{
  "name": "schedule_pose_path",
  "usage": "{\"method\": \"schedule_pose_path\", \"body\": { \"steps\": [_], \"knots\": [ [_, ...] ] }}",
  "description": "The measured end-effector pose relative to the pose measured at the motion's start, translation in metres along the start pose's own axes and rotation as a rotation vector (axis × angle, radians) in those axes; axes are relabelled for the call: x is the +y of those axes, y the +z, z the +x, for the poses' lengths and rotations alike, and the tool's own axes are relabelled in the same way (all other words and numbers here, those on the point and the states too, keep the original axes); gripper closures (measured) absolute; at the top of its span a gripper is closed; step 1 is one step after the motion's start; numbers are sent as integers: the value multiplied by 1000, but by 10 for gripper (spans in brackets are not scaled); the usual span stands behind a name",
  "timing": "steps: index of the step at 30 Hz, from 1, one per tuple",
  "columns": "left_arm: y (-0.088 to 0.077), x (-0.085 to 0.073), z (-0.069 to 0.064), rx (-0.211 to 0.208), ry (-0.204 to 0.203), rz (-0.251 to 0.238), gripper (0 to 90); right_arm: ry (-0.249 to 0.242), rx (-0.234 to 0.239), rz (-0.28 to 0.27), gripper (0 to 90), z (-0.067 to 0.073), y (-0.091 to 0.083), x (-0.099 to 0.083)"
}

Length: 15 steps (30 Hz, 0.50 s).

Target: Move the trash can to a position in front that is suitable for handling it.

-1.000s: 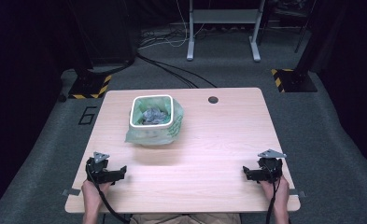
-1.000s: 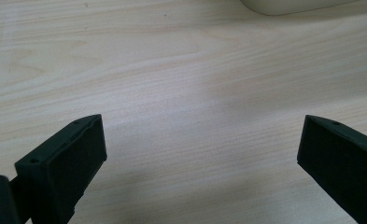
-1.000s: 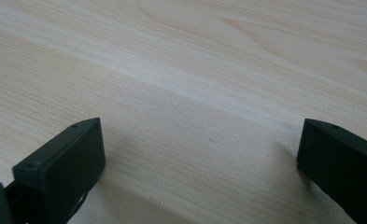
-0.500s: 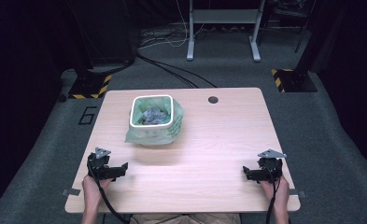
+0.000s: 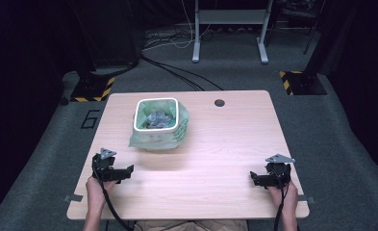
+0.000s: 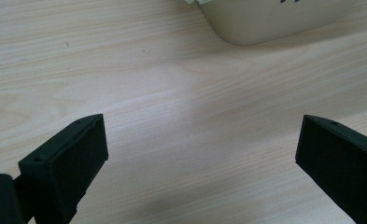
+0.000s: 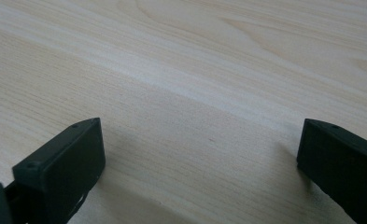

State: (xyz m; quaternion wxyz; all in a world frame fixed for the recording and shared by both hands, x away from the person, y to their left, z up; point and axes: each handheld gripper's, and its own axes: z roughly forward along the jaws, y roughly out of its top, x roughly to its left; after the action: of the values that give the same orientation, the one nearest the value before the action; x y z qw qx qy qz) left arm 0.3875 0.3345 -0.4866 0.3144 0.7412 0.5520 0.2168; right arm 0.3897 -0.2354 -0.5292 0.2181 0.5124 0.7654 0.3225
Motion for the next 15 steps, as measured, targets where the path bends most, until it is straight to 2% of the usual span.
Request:
{"method": "schedule_pose_path", "body": {
  "steps": [15],
  "knots": [
    [-4,16,2,-22,20,-4,22,0,0,0,3,0,0,0]
  ]
}}
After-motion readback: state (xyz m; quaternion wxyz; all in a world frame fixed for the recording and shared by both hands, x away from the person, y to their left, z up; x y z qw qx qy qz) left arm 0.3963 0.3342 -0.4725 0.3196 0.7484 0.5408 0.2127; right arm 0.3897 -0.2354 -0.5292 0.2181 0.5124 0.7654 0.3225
